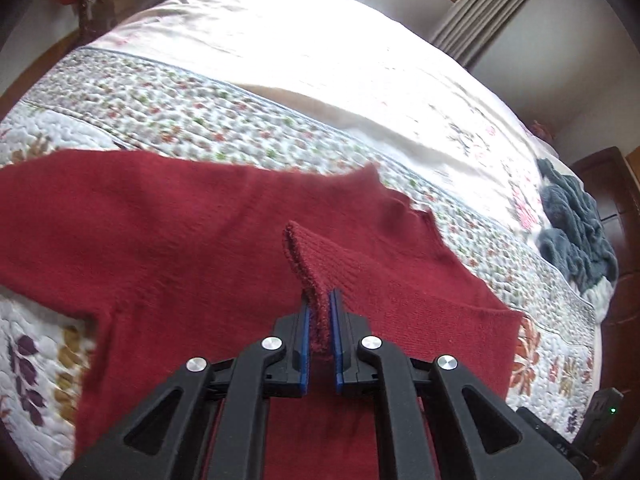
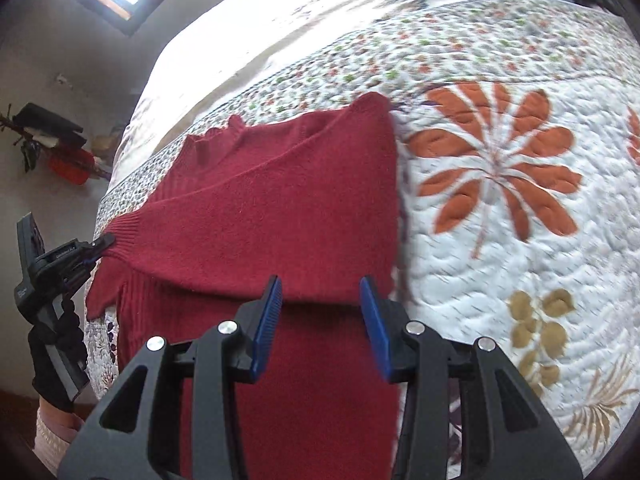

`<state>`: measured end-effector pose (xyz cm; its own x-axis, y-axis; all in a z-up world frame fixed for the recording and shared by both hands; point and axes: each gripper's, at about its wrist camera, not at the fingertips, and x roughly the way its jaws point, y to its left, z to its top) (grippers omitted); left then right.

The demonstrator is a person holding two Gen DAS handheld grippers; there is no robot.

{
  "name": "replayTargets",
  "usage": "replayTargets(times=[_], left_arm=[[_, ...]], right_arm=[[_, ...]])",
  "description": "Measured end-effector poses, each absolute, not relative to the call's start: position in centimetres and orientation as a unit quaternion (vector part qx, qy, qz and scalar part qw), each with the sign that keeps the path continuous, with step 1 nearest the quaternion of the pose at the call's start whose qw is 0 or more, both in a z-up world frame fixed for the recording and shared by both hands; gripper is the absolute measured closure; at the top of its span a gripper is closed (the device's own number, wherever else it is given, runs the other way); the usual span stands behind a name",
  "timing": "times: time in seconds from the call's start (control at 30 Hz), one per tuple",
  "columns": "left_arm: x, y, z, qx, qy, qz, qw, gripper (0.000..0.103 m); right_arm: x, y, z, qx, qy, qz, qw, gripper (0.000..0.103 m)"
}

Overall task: Fold small clothes
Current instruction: 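Grasp the laid cuff with the left tool, straighten it, then release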

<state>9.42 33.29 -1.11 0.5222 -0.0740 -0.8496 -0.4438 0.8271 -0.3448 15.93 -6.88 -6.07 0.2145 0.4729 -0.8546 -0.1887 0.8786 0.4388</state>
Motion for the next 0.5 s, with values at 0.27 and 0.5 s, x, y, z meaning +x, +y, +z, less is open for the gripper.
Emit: replayTargets(times=[0.27,0.5], left_arm=[[9.8,34.6,-6.9,-0.238,0.528,0.126,0.805,0.094],[9.3,35.6,-8.1,-0.236,0.542,0.13,0.796,0.084]], right_arm=[[17.5,-3.8,-10.4,0.094,0.627,0.196,0.748,0.064],[17.3,-2.6,-11.3,0.051,0.633,0.193,0.748,0.064]])
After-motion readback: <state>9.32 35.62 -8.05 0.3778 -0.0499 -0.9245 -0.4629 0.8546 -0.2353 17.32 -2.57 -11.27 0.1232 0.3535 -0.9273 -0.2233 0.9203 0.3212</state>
